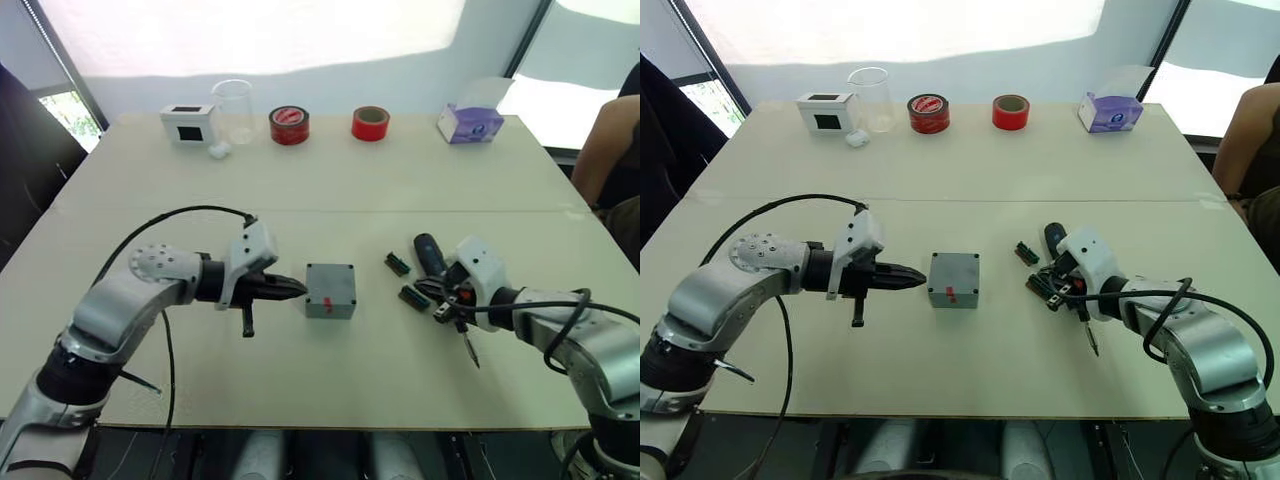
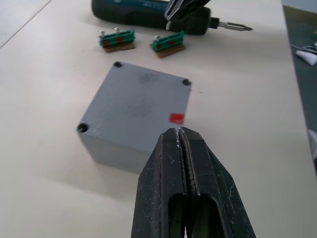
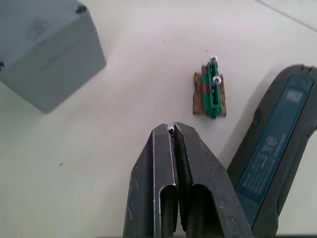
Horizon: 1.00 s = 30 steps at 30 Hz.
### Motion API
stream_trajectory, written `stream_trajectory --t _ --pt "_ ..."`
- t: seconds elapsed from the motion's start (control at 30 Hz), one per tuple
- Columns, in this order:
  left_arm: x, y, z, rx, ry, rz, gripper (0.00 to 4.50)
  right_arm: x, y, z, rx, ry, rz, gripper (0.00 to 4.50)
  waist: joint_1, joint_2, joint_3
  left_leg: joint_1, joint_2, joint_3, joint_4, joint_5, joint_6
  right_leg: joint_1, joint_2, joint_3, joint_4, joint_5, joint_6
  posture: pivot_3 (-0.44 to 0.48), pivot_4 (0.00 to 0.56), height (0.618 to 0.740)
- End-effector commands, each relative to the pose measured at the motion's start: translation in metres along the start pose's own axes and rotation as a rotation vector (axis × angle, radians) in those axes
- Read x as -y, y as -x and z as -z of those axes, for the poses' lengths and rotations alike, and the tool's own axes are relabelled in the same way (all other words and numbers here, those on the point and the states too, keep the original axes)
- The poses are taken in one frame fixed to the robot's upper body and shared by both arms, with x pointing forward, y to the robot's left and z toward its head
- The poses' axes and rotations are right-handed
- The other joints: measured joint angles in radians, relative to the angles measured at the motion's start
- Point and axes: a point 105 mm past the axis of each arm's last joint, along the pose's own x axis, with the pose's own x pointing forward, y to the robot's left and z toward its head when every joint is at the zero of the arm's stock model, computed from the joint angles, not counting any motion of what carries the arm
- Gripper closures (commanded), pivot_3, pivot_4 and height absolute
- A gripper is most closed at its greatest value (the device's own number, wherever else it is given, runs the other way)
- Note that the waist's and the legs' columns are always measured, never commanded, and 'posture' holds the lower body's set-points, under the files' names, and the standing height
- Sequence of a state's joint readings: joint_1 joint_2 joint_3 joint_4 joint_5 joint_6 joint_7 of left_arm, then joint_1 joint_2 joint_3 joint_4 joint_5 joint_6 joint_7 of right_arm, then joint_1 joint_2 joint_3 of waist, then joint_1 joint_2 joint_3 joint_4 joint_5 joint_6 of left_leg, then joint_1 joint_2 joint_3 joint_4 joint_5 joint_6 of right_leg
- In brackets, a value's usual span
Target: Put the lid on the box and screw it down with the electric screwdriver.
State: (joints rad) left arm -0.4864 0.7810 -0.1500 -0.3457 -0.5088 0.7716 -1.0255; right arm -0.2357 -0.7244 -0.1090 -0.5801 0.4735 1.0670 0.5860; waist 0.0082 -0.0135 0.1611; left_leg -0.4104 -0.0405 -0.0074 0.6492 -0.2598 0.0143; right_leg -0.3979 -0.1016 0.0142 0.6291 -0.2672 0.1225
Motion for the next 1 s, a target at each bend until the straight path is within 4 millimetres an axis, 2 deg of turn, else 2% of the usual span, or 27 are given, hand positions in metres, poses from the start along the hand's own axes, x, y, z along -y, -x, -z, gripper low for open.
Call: stream_trajectory --t 0.03,0.1,0.23,0.43,1.0 --pt "-0.013 0.019 -0.008 0.035 -0.002 -0.055 4.5 -0.022 -0.007 -0.038 0.165 0.057 -0.096 4.46 -0.003 0.0 0.0 0.0 0.0 0.0 0.0 0.0 0.0 0.0 0.0 0.0 0.0 0.0 0.001 0.0 0.15 0.74" --pt "-0.015 0.025 -0.005 0.037 0.025 -0.063 4.5 -0.034 -0.018 -0.046 0.201 0.067 -0.142 4.46 -0.005 0.0 0.0 0.0 0.0 0.0 0.0 0.0 0.0 0.0 0.0 0.0 0.0 0.001 0.002 0.0 0.15 0.74" --pt "-0.016 0.03 0.004 0.02 0.048 -0.082 4.5 -0.04 -0.038 -0.051 0.219 0.061 -0.145 4.46 -0.004 0.0 0.0 0.0 0.0 0.0 -0.001 0.0 0.0 -0.001 0.0 0.0 0.0 0.001 0.002 0.0 0.15 0.74" --pt "-0.011 0.031 0.008 0.018 0.06 -0.095 4.5 -0.047 -0.052 -0.051 0.23 0.062 -0.158 4.46 0.001 0.0 0.001 0.0 -0.001 0.0 0.0 0.0 0.0 0.0 -0.001 0.0 0.0 0.001 0.001 0.0 0.15 0.74" --pt "-0.008 0.027 0.006 0.014 0.056 -0.108 4.5 -0.043 -0.053 -0.046 0.219 0.062 -0.164 4.46 -0.004 0.0 0.001 0.0 -0.001 0.0 -0.001 0.0 -0.001 -0.001 -0.002 0.001 0.0 0.001 0.001 0.0 0.15 0.74"
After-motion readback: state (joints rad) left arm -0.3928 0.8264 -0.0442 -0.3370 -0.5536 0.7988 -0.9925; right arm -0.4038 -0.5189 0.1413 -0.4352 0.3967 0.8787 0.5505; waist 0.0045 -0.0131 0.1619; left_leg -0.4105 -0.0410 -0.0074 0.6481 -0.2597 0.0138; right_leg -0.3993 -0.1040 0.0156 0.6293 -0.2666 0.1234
